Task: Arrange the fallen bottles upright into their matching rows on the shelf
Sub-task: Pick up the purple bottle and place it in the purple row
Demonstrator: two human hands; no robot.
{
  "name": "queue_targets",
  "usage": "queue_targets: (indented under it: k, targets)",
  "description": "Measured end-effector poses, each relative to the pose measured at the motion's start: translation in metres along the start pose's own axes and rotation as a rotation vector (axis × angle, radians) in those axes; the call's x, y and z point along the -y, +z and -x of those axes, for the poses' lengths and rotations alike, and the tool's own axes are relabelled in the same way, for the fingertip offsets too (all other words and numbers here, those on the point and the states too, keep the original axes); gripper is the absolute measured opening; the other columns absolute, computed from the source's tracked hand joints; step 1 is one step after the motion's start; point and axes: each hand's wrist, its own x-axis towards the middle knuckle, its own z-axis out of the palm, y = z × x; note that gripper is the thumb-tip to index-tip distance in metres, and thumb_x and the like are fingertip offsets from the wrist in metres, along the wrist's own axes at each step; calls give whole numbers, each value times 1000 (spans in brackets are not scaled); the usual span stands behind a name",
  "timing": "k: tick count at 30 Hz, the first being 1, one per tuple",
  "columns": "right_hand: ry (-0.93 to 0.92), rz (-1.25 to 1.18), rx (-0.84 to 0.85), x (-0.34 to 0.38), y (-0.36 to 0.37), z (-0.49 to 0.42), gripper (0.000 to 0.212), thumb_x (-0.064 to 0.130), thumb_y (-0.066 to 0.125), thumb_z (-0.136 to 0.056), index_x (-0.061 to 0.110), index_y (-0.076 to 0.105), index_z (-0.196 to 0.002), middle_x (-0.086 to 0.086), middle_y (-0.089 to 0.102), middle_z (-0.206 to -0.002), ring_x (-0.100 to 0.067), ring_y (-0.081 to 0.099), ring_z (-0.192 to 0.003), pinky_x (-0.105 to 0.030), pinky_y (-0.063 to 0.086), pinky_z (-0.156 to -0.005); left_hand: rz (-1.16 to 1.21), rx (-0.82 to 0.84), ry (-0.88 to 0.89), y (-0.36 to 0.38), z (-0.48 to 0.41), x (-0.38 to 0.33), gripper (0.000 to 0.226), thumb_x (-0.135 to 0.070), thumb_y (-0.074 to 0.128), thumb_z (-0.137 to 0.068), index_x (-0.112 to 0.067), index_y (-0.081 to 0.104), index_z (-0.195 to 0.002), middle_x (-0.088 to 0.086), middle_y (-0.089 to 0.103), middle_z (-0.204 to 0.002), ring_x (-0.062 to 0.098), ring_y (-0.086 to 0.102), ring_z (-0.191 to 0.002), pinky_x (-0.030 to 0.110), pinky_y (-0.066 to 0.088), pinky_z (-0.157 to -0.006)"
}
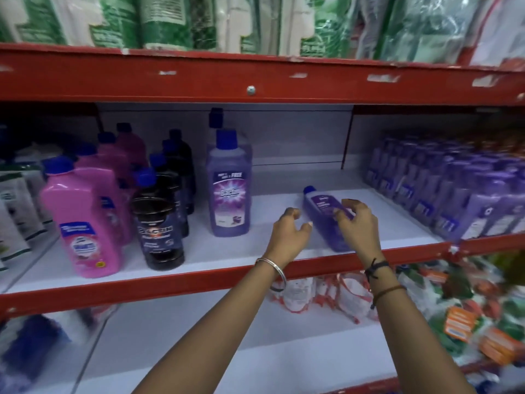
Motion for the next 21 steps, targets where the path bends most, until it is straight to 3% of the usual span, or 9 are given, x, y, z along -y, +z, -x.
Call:
queue_targets:
  k: [2, 6, 9, 13, 17, 19, 21]
  targets:
    - [73, 71, 51, -15, -6, -18, 37, 16, 53, -90, -1, 55, -122, -23, 56, -130, -37, 53, -119, -35, 40, -98, 9, 54, -86, 18, -13, -3, 42, -24, 55, -90, -5, 43, -126, 14, 53, -132, 29, 53, -118, 25, 41, -88]
    - [173, 135, 210, -40, -7, -50, 28, 12, 42, -93, -3, 62, -106, -26, 61, -122, -40, 55, -112, -32, 39, -83, -36, 151, -192, 49, -36, -4, 41, -28, 56, -88, -6, 45, -121, 17, 59, -125, 31, 58, -110, 27, 42, -78]
    - [261, 149, 333, -51, -4, -63, 40, 31, 46, -94, -4, 63, -102, -22, 64, -104, -37, 57, -97, -33, 40, -76, -5, 108, -243, 62, -47, -3, 43, -34, 58, -87, -6, 46, -118, 17, 60, -121, 32, 59, -106, 29, 46, -80]
    - [311, -84, 311, -65, 0, -73, 43, 33, 66, -82, -10, 65, -85, -23, 66, -81, -32, 60, -74, -34, 44, -62, 105, 29, -317, 66, -57, -3, 50, -29, 69, -79, -5, 45, -117, 15, 61, -117, 32, 60, -105, 36, 52, -86]
    - [329, -299, 302, -73, 1, -70, 51, 30, 75, -74, -10, 61, -102, -26, 69, -95, -27, 65, -71, -21, 51, -53, 196, 18, -323, 62, -59, 3, 51, -14, 72, -74, -11, 35, -109, 17, 62, -117, 30, 61, -104, 43, 54, -90]
    - [305, -433, 324, -65, -5, -64, 45, 19, 73, -77, -11, 59, -108, -28, 68, -99, -24, 66, -67, -19, 52, -51, 251, -7, -274, 60, -52, 2, 60, -9, 71, -76, -13, 31, -121, 9, 61, -114, 25, 60, -101, 39, 52, -89]
    - [254, -588, 368, -54, -13, -56, 35, 8, 68, -79, -10, 61, -108, -28, 68, -101, -23, 69, -70, -22, 56, -59, 292, -38, -186, 55, -45, -1, 68, -8, 71, -78, -13, 29, -131, 0, 55, -109, 18, 57, -97, 37, 52, -90]
